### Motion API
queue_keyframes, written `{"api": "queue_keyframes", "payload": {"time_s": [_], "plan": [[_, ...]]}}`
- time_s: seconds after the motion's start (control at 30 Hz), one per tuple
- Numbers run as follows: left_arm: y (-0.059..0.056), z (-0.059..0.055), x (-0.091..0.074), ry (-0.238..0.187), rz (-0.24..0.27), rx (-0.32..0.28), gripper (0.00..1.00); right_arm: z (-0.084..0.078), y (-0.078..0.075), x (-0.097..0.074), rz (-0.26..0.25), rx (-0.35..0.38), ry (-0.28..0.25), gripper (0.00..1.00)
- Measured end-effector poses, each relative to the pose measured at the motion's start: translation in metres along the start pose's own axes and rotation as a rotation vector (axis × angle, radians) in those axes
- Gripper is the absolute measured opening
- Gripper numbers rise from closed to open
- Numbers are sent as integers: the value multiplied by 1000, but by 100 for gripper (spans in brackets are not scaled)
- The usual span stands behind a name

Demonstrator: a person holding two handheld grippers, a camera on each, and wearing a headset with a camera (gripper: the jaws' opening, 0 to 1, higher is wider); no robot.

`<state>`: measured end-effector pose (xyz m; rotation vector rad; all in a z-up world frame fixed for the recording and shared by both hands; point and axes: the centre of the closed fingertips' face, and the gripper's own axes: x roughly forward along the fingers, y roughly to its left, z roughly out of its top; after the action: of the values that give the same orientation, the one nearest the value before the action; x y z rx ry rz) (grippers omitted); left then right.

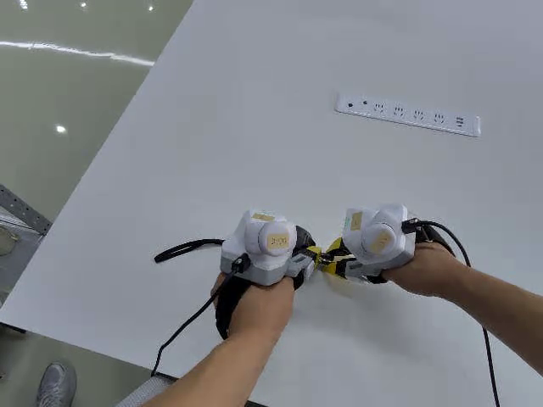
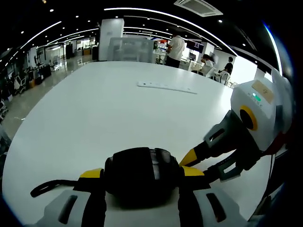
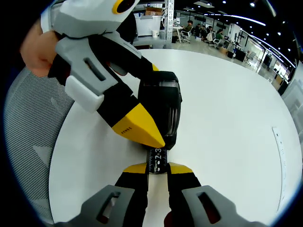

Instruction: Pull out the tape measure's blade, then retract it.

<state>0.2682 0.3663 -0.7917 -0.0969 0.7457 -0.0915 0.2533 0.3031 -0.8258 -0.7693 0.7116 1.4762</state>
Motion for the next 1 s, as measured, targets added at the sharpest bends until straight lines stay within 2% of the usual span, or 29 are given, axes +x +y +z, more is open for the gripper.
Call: {"api": "queue_keyframes", "payload": {"time_s": [0.33,1.0], "plan": [[0,1,-1,-7,-10,22,56,5,0,3,4,-3,-11,12],[1,1,-2,-6,-19,7,56,14,-2,10,4,-5,7,12]]}}
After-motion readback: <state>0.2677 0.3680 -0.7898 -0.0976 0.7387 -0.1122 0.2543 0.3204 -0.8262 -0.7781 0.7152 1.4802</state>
